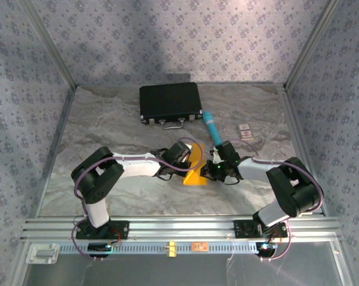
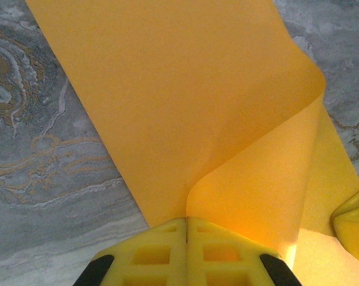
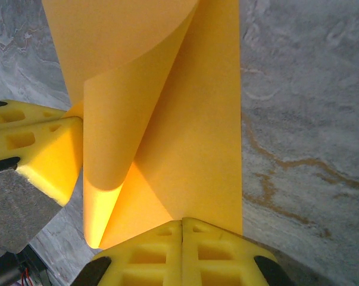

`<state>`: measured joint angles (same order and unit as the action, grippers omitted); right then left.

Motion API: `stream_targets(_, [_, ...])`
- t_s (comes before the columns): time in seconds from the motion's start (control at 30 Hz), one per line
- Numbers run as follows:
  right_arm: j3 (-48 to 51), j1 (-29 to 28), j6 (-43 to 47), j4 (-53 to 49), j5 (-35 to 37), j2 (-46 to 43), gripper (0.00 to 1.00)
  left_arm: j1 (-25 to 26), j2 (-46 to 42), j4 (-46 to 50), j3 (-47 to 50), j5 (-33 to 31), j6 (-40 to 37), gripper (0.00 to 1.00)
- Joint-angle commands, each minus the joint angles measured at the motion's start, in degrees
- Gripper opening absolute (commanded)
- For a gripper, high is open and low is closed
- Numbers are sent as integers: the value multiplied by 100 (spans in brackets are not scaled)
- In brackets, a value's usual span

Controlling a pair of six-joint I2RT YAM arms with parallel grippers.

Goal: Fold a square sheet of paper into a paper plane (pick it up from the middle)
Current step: Fold the triangle a second time at the center of the table.

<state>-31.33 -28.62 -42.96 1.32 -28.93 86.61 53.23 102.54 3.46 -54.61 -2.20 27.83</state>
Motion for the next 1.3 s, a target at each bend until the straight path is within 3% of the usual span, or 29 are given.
stream_targets(0.0, [73,54,112,-413,168,-41,0,-51,73,119,-137,65,-112,1])
stream_targets(1.27, [118,142,137,-439,170,-124,0,-63,19,-43,-279,106,-221,2])
